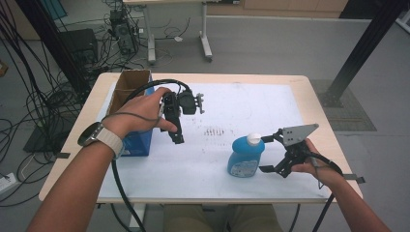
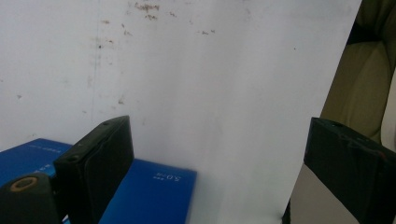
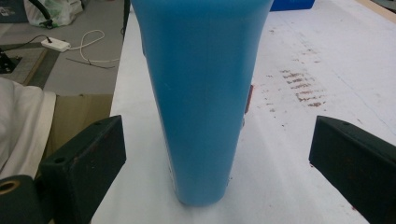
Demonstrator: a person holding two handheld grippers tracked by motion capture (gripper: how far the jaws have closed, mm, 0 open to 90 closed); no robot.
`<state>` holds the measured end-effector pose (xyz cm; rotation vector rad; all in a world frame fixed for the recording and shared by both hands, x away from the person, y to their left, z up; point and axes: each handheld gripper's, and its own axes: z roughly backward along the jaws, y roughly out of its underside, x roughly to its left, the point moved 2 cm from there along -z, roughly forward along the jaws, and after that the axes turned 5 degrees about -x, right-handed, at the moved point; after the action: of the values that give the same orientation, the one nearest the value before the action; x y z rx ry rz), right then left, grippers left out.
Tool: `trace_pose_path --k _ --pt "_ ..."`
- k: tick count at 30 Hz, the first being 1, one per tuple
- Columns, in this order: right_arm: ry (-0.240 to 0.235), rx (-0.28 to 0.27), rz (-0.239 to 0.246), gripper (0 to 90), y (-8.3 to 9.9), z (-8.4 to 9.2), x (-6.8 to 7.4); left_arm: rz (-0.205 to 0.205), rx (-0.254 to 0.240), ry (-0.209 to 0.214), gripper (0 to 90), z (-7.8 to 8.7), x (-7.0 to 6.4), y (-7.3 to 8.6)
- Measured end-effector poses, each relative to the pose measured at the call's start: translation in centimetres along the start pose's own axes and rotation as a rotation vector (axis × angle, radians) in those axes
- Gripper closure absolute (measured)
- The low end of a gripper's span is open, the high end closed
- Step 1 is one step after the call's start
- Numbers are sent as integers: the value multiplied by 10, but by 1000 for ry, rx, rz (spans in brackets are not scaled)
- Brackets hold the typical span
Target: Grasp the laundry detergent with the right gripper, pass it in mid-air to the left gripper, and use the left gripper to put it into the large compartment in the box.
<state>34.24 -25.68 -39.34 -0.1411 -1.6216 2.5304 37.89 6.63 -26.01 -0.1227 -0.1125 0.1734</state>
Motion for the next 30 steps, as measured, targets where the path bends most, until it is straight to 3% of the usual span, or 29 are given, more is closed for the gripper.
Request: trace_pose_path --k 30 --pt "2 -11 -8 36 1 -2 0 3 2 0 87 -1 0 0"
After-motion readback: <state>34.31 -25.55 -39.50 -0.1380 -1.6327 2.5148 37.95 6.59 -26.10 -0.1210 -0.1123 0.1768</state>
